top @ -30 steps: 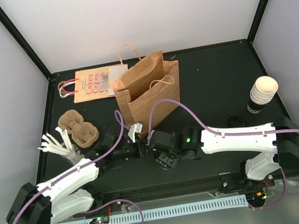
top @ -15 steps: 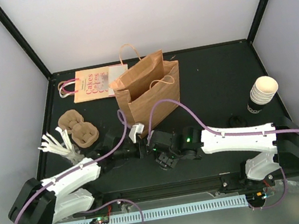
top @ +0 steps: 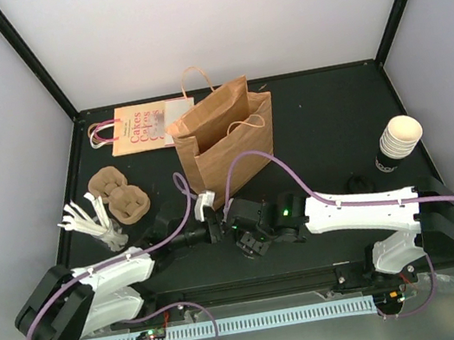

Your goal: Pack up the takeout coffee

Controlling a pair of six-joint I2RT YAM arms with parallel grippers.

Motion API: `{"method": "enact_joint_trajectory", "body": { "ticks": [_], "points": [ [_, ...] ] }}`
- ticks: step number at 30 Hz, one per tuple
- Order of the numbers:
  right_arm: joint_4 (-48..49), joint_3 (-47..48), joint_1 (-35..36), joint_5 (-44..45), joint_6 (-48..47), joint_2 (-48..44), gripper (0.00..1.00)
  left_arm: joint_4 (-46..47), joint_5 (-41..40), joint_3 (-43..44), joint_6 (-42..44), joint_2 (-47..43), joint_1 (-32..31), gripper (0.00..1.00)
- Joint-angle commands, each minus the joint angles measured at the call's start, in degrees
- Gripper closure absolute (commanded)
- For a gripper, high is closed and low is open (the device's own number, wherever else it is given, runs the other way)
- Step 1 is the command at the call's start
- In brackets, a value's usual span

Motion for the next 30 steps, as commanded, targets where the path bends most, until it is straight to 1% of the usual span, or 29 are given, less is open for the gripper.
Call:
{"method": "enact_joint_trajectory", "body": {
  "ticks": [1,4,10,11,19,23,30],
  "points": [
    [-7.66,-5.48,1.3,-14.55,3.24,6.63,0.32,-6.97,-0.52,-5.31,-1.22,4.91,-1.89,0.72],
    [-7.59,-5.41,1.29,-14.57,3.32,6.89,0.32,-7.57,-0.98,-5.47,-1.46,6.64,-2.02,0.73],
    [-7.5,-5.59,1.28,-15.08,3.42,7.71,0.32,-11.64,-3.02,-5.22,-1.27,7.01,-2.02,0.73],
    [-7.56,-5.53,1.29,-15.08,3.32,7.95,0.32,-11.95,-3.03,-5.13,-1.26,8.29,-2.01,0.73],
    [-8.2,-5.03,1.3,-14.68,3.27,8.52,0.32,-12.49,-2.55,-5.31,-1.64,10.24,-2.05,0.73],
    [-8.74,-4.86,1.28,-13.77,3.57,8.7,0.32,-13.28,-1.78,-4.15,-1.59,7.95,-2.03,0.73],
    [-8.86,-4.46,1.27,-12.9,5.38,9.4,0.32,-23.02,-3.31,2.28,0.45,-1.74,-2.01,0.69]
  ]
}}
